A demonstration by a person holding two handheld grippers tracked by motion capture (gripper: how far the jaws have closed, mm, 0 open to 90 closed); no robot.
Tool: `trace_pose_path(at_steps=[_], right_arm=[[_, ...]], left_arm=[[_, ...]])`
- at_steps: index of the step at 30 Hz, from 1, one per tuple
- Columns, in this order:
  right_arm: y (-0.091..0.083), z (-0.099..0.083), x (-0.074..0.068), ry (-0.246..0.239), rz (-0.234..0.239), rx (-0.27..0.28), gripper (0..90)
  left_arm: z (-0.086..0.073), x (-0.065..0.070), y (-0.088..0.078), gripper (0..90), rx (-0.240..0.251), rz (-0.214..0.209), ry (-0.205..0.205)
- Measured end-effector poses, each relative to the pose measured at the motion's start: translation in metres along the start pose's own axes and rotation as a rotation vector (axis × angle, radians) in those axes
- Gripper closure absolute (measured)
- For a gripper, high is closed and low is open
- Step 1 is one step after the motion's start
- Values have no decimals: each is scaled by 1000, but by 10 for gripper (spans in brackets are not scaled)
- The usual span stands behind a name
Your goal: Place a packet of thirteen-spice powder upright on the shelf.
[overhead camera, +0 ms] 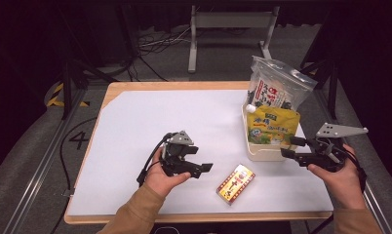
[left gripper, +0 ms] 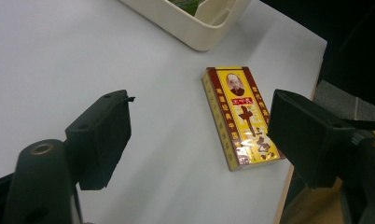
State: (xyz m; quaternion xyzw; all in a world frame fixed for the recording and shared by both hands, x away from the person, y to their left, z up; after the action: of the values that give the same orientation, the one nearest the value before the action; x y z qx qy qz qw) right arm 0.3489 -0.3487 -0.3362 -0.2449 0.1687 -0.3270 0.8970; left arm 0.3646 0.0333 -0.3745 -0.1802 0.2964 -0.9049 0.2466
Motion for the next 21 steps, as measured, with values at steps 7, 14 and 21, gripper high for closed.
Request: trace_pose_path(at_steps=[7,14,21], right_arm=[[3,-3,-2,-14,-4,1,353],[6,-6,-3,-16,-1,11,344],[3,-8,-4,-12,-10,13,339]], left_arm=[[0,7,8,198,-20,5,16],[-1,14,21,184,-51,-11,16],[-1,24,35,181,-82,-35,37]])
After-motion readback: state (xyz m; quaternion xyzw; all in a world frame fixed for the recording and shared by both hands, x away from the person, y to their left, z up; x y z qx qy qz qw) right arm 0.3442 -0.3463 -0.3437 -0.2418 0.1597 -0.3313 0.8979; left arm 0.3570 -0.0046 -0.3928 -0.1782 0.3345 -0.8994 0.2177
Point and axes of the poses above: each handheld gripper's, and its own axes: y roughly forward along the jaws, z roughly out of its top, x roughly to its right, the point moved 2 cm from there along y, roughly forward along the jaws, and after that the axes turned 6 degrees about z, right-handed, at the moved point
